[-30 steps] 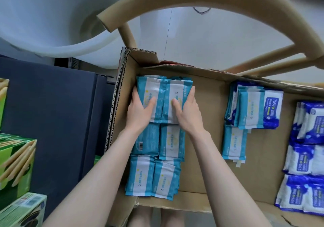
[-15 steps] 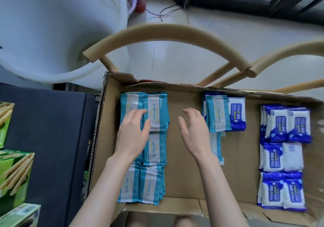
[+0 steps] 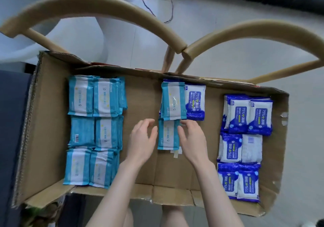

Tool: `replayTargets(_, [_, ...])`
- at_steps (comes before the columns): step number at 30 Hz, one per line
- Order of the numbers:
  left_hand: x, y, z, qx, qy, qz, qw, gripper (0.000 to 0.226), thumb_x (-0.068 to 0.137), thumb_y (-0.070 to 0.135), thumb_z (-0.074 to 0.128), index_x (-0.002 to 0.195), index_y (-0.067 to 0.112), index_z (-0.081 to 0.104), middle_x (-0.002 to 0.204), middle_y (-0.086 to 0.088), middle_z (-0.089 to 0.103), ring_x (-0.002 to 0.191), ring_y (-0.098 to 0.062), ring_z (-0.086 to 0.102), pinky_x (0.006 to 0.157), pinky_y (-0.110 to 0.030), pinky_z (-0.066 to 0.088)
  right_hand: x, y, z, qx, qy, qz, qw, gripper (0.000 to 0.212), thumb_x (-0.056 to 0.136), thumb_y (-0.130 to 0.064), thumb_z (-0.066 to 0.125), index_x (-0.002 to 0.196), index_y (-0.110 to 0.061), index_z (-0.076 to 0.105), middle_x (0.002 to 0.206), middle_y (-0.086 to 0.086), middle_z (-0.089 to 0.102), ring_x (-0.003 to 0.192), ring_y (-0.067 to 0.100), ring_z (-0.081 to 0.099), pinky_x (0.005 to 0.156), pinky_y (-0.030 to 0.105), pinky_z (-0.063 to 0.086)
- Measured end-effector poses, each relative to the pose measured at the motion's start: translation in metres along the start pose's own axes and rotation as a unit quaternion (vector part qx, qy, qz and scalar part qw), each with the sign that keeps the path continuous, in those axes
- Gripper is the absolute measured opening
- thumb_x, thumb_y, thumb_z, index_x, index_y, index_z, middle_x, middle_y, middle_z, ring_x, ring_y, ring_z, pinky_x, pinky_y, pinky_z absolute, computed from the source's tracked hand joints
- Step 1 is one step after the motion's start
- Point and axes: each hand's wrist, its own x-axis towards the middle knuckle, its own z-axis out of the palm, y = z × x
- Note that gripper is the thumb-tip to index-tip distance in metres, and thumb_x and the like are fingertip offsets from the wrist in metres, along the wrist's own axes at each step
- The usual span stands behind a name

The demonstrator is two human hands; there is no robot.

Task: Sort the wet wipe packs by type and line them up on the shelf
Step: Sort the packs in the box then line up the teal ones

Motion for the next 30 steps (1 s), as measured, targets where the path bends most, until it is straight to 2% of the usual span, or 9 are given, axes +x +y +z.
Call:
replayTargets(5, [0.033,0.018,0.025,-0.026,0.021,-0.027,0.999,0.025,0.095,0.022,0.052,0.118,0.016,0.058,0.111,0.006,0.057,0.105,-0.01,0.052,0.094,-0.027,0.04,0.037,0.015,-0.01,0.012,-0.007,-0.012,1.0,0.032,0.097,-0.027,0.048,0.125,-0.012,0.054,0.125,0.002,0.057,0.115,0.017,0.05,0.088,0.025,0.038])
replayTargets(9, [0.062,0.025,0.042,-0.067,0.018,-0.065,0.995,0.034,0.095,0.024,0.054,0.127,0.015,0.052,0.115,0.007,0.053,0.104,-0.006,0.05,0.085,-0.02,0.04,0.067,0.013,-0.01,0.08,-0.005,0.009,0.997,0.041,0.096,-0.028,0.05,0.134,-0.011,0.045,0.132,0.003,0.052,0.119,0.017,0.049,0.096,0.031,0.043])
replayTargets(12, [0.08,0.026,0.051,-0.088,0.006,-0.083,0.993,0.038,0.094,0.03,0.054,0.13,0.016,0.05,0.117,0.004,0.053,0.104,-0.009,0.053,0.085,-0.021,0.044,0.087,0.005,-0.004,0.156,-0.022,0.039,0.987,0.043,0.095,-0.028,0.054,0.134,-0.013,0.044,0.131,0.0,0.052,0.114,0.011,0.051,0.088,0.024,0.046])
replayTargets(17, [0.099,0.019,0.056,-0.144,-0.02,-0.113,0.983,0.027,0.094,0.029,0.054,0.119,0.018,0.051,0.109,-0.002,0.052,0.081,-0.005,0.054,0.058,-0.006,0.045,0.11,0.009,0.012,0.209,-0.017,0.086,0.974,0.039,0.092,-0.032,0.059,0.126,-0.014,0.05,0.119,0.001,0.055,0.103,0.01,0.057,0.078,0.021,0.053])
replayTargets(20, [0.094,0.009,0.055,-0.203,-0.059,-0.112,0.971,0.016,0.094,0.028,0.056,0.107,0.02,0.056,0.105,0.0,0.062,0.087,-0.005,0.063,0.063,-0.014,0.049,0.102,0.011,0.006,0.301,-0.021,0.111,0.947,0.03,0.09,-0.023,0.063,0.114,-0.011,0.049,0.108,0.001,0.058,0.092,0.009,0.061,0.064,0.011,0.05])
replayTargets(22, [0.08,0.006,0.055,-0.241,-0.09,-0.103,0.961,0.01,0.094,0.023,0.055,0.102,0.019,0.06,0.096,0.006,0.066,0.081,0.0,0.063,0.063,-0.014,0.049,0.088,0.014,0.001,0.361,-0.03,0.132,0.923,0.03,0.088,-0.019,0.066,0.108,-0.011,0.045,0.102,0.001,0.061,0.083,0.005,0.064,0.061,0.012,0.05])
replayTargets(25, [0.058,-0.007,0.065,-0.255,-0.103,-0.098,0.956,0.011,0.093,0.021,0.058,0.1,0.016,0.064,0.096,0.003,0.069,0.084,-0.008,0.063,0.072,-0.024,0.052,0.063,0.028,0.0,0.41,-0.035,0.154,0.898,0.029,0.088,-0.011,0.065,0.107,-0.01,0.043,0.098,0.003,0.066,0.075,0.005,0.068,0.06,0.018,0.053])
replayTargets(27, [0.043,-0.019,0.076,-0.227,-0.061,-0.124,0.964,0.015,0.092,0.025,0.06,0.103,0.016,0.064,0.102,0.0,0.066,0.09,-0.012,0.061,0.08,-0.023,0.05,0.045,0.042,0.004,0.426,-0.024,0.162,0.89,0.03,0.089,-0.007,0.063,0.113,-0.008,0.046,0.1,0.003,0.067,0.077,0.003,0.068,0.061,0.017,0.052])
replayTargets(30, [0.026,-0.032,0.087,-0.158,0.015,-0.182,0.97,0.026,0.091,0.027,0.061,0.114,0.016,0.055,0.112,0.001,0.053,0.093,-0.009,0.052,0.075,-0.009,0.04,0.021,0.064,0.014,0.431,-0.008,0.192,0.882,0.027,0.09,-0.008,0.061,0.115,-0.01,0.051,0.107,0.006,0.067,0.086,0.007,0.068,0.067,0.02,0.054])
